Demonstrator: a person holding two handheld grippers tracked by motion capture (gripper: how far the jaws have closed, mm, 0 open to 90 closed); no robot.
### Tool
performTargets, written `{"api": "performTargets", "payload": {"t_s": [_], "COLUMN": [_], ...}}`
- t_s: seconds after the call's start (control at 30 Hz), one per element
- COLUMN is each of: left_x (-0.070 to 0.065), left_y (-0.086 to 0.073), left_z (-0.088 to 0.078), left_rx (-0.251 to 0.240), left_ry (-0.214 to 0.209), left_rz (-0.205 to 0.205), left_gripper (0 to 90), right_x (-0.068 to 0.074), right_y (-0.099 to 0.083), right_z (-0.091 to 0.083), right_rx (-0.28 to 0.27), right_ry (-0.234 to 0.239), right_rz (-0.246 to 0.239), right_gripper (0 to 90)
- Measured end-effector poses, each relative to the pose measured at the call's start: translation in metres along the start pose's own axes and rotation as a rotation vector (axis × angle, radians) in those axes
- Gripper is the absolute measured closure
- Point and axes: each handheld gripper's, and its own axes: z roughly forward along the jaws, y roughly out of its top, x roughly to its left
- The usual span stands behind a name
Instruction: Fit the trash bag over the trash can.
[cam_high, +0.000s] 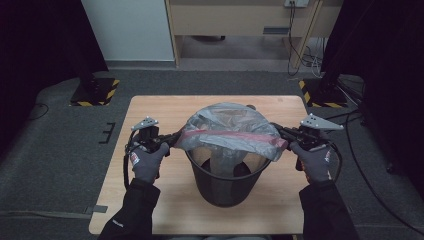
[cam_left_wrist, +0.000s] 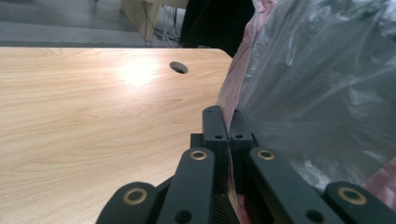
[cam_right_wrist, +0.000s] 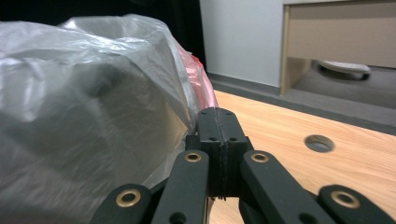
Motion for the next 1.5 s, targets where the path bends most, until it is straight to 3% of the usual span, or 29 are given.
{"api": "performTargets", "payload": {"t_s": [0.07, 0.3, 0.37, 0.4, 0.43, 0.47, 0.53, 0.6, 0.7, 0.8, 0.87, 1.0, 1.13, 1.4, 1.5], "left_x": [0.001, 0.003, 0.002, 0.002, 0.003, 0.005, 0.006, 0.006, 0.0, -0.014, -0.023, -0.033, -0.041, -0.051, -0.052], "left_y": [0.001, -0.003, -0.004, -0.005, -0.006, -0.006, -0.004, 0.003, 0.012, 0.018, 0.02, 0.019, 0.015, 0.006, 0.003], "left_z": [0.001, 0.006, 0.005, 0.003, 0.001, -0.003, -0.014, -0.03, -0.048, -0.054, -0.052, -0.043, -0.039, -0.044, -0.045], "left_rx": [0.001, 0.04, 0.022, 0.01, -0.021, -0.05, -0.15, -0.239, -0.308, -0.312, -0.302, -0.29, -0.265, -0.231, -0.232], "left_ry": [0.032, 0.051, 0.053, 0.058, 0.053, 0.041, 0.031, 0.041, 0.026, -0.013, -0.051, -0.118, -0.157, -0.174, -0.162], "left_rz": [0.013, 0.019, 0.042, 0.052, 0.043, 0.033, -0.002, -0.007, 0.019, 0.055, 0.07, 0.074, 0.075, 0.09, 0.092], "left_gripper": [89.9, 89.8, 89.2, 84.1, 72.4, 66.2, 59.6, 52.5, 48.5, 46.0, 45.2, 43.0, 43.4, 49.8, 52.1], "right_x": [0.001, 0.0, -0.001, -0.001, -0.001, -0.002, -0.004, -0.007, -0.009, -0.004, 0.004, 0.023, 0.036, 0.046, 0.049], "right_y": [0.003, -0.002, -0.004, -0.005, -0.005, -0.005, -0.005, -0.002, 0.005, 0.014, 0.019, 0.019, 0.013, 0.005, 0.004], "right_z": [0.003, 0.012, 0.011, 0.011, 0.009, 0.006, 0.0, -0.009, -0.027, -0.041, -0.046, -0.05, -0.051, -0.068, -0.075], "right_rx": [0.017, 0.06, 0.062, 0.059, 0.053, 0.029, -0.027, -0.094, -0.189, -0.25, -0.269, -0.253, -0.225, -0.206, -0.214], "right_ry": [-0.034, -0.07, -0.066, -0.059, -0.057, -0.068, -0.073, -0.083, -0.084, -0.059, -0.017, 0.074, 0.124, 0.146, 0.158], "right_rz": [-0.006, 0.006, 0.012, 0.009, 0.014, 0.018, 0.048, 0.08, 0.102, 0.092, 0.09, 0.067, 0.068, 0.054, 0.053], "right_gripper": [90.0, 90.0, 90.0, 89.5, 83.7, 77.5, 68.3, 64.2, 57.8, 53.4, 51.3, 50.6, 52.2, 53.2, 54.2]}}
